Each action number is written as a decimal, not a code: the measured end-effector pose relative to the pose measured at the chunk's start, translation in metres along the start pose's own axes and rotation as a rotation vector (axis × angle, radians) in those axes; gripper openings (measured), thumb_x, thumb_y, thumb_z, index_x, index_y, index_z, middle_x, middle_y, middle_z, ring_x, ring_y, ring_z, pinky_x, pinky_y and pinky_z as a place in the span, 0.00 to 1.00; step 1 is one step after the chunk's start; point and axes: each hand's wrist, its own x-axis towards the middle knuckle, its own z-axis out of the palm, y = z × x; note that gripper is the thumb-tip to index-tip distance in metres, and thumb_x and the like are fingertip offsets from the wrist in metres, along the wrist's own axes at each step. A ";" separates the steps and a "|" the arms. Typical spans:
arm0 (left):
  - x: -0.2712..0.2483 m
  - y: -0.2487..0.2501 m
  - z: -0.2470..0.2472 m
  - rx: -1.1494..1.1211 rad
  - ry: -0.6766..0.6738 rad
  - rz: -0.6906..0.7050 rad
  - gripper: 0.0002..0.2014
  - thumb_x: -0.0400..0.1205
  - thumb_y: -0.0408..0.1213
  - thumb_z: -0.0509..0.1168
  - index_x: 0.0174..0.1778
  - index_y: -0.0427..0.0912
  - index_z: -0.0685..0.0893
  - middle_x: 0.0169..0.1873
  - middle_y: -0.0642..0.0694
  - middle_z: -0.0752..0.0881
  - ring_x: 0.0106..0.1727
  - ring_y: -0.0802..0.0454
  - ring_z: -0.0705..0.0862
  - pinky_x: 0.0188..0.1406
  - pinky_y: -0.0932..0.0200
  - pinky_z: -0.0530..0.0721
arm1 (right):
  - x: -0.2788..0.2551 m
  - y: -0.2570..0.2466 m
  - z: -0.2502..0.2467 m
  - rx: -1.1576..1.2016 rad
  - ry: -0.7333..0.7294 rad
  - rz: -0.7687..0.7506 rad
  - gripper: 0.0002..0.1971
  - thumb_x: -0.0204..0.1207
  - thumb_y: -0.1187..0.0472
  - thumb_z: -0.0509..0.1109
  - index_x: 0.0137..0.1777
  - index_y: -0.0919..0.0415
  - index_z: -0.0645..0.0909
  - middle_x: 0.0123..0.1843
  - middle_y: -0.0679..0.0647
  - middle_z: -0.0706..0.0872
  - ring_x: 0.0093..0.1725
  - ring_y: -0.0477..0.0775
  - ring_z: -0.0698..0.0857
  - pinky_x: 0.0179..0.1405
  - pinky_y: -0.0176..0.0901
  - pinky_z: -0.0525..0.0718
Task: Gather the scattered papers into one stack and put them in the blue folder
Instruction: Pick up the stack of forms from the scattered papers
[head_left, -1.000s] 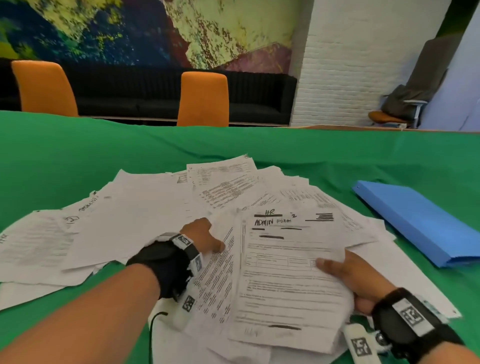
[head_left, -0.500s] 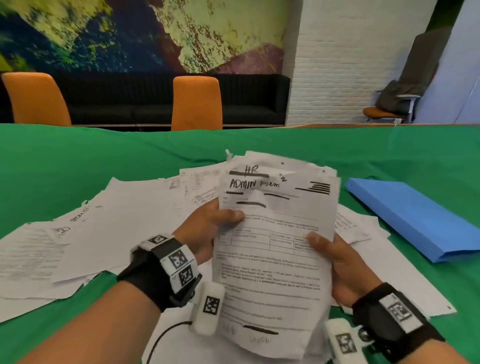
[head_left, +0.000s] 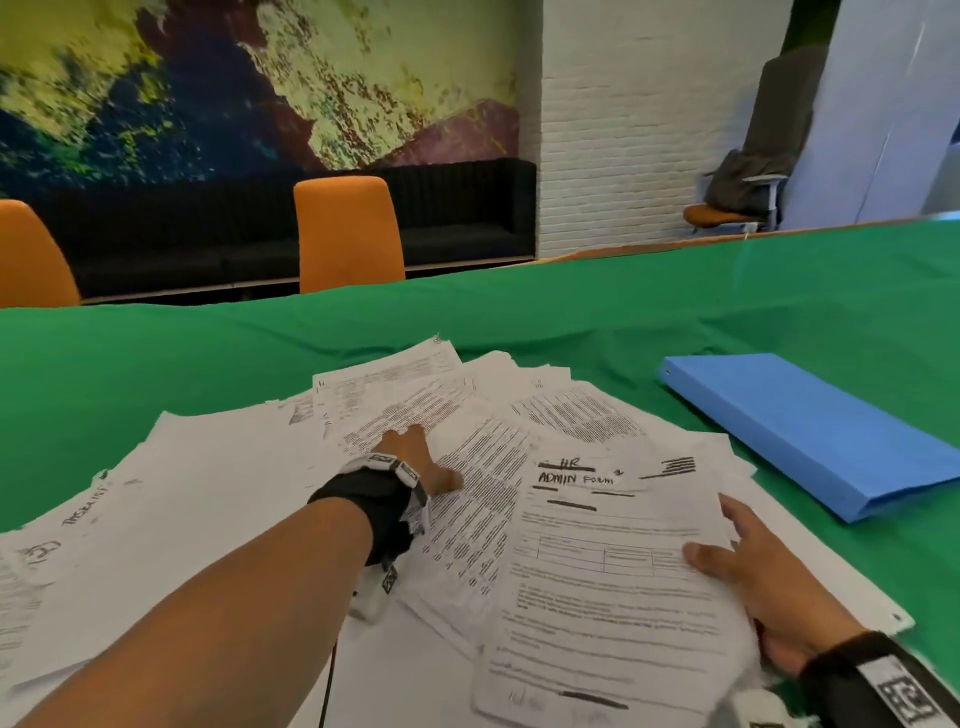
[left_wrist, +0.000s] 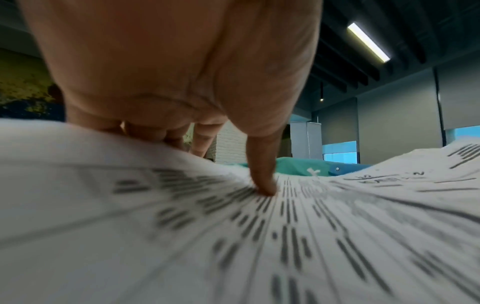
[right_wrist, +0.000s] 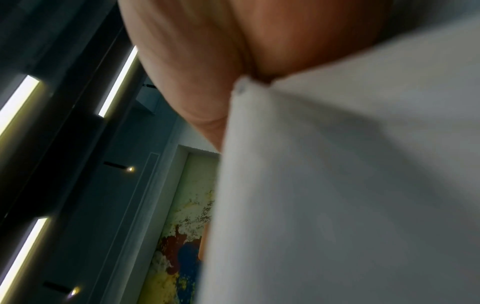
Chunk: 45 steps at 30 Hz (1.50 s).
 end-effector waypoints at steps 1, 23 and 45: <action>0.003 0.004 -0.001 -0.002 -0.018 0.003 0.39 0.70 0.58 0.77 0.72 0.39 0.75 0.63 0.40 0.84 0.59 0.40 0.85 0.55 0.51 0.84 | 0.003 0.002 -0.003 0.006 -0.008 0.002 0.30 0.83 0.78 0.65 0.79 0.51 0.70 0.48 0.50 0.86 0.36 0.55 0.88 0.29 0.50 0.85; -0.177 -0.064 -0.058 -1.405 0.003 0.146 0.20 0.85 0.59 0.59 0.50 0.52 0.93 0.50 0.40 0.93 0.52 0.36 0.92 0.60 0.31 0.86 | 0.006 -0.025 0.137 0.149 -0.421 -0.098 0.21 0.81 0.73 0.65 0.72 0.60 0.80 0.63 0.68 0.91 0.60 0.77 0.91 0.60 0.78 0.87; -0.198 -0.080 -0.027 -1.155 0.521 0.282 0.26 0.80 0.32 0.72 0.66 0.62 0.72 0.55 0.60 0.87 0.57 0.56 0.89 0.51 0.53 0.91 | -0.031 -0.024 0.160 -0.179 -0.404 -0.517 0.17 0.71 0.57 0.76 0.60 0.59 0.87 0.54 0.59 0.95 0.52 0.64 0.95 0.51 0.66 0.93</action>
